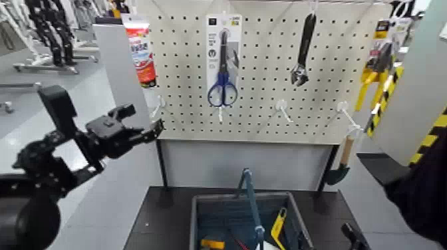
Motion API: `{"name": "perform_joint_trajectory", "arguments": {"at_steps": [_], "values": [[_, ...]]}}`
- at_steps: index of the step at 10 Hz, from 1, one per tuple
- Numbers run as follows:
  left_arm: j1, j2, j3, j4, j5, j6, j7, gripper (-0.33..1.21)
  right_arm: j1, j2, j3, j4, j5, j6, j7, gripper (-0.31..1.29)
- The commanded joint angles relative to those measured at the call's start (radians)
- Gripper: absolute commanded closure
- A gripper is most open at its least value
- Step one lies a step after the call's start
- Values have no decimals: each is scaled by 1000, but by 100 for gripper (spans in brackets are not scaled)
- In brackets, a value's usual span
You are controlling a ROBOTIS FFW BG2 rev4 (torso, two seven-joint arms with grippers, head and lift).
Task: Put the red glue tube into the crate.
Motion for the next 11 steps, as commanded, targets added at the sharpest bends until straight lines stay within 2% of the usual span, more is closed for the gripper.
{"name": "perform_joint_trajectory", "arguments": {"at_steps": [1,7,11], "values": [[-71,21,8,4,18,41,-16,15,-5,26,4,3,0,0,0,12],[-220,62,-11,115,47,42,-72,15,-24,21,12,6,-2,-5,2,12],[-320,76,-34,222,47,27,-151,15,-36,17,15,11,-2,-5,8,12]]}}
